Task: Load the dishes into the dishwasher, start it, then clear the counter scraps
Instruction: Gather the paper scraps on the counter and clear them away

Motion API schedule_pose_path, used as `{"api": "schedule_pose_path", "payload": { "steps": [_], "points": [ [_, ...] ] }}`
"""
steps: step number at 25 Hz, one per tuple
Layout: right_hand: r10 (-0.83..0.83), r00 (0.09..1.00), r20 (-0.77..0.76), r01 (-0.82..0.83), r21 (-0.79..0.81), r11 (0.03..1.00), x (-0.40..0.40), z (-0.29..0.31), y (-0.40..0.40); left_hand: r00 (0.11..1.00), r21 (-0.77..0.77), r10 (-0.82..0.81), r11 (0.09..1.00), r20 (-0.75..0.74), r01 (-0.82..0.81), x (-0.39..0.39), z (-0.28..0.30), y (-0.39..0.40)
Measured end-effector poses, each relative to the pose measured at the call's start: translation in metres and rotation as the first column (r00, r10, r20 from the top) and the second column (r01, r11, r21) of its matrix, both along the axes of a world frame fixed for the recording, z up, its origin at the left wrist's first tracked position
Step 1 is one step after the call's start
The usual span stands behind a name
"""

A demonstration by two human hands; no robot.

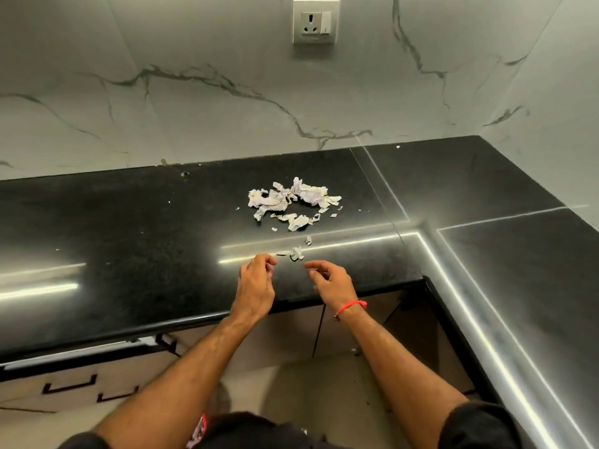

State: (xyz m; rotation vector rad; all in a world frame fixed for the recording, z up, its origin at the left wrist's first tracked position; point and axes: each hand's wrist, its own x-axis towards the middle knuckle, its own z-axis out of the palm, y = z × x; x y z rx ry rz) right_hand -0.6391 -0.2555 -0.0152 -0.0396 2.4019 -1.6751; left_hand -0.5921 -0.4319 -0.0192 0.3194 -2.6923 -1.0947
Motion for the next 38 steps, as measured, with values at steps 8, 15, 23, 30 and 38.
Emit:
{"api": "schedule_pose_path", "payload": {
  "steps": [8,15,23,30,38],
  "points": [
    [0.289,0.953,-0.090,-0.238,0.368,0.899,-0.044,-0.021,-0.020,0.948,-0.002,-0.181,0.982,0.260,0.188,-0.059,-0.026,-0.016],
    [0.430,0.897,-0.101,-0.289,0.602,0.744,-0.105,-0.029,-0.052,0.940,-0.162,-0.274,0.937,0.204,0.308,-0.129,-0.044,-0.035],
    [0.019,0.955,-0.296,0.093,0.358,0.929,-0.165,-0.010,-0.040,0.993,-0.074,-0.100,0.993,-0.069,0.095,-0.183,-0.023,-0.084],
    [0.133,0.990,0.038,-0.126,0.643,0.755,-0.236,-0.007,-0.002,0.914,0.074,-0.116,0.993,0.389,0.094,-0.213,-0.023,-0.084],
    [0.150,0.971,-0.186,-0.071,0.375,0.924,-0.285,-0.020,0.010,0.976,0.085,0.172,0.979,0.132,-0.184,-0.239,-0.027,-0.066]
  ]
}}
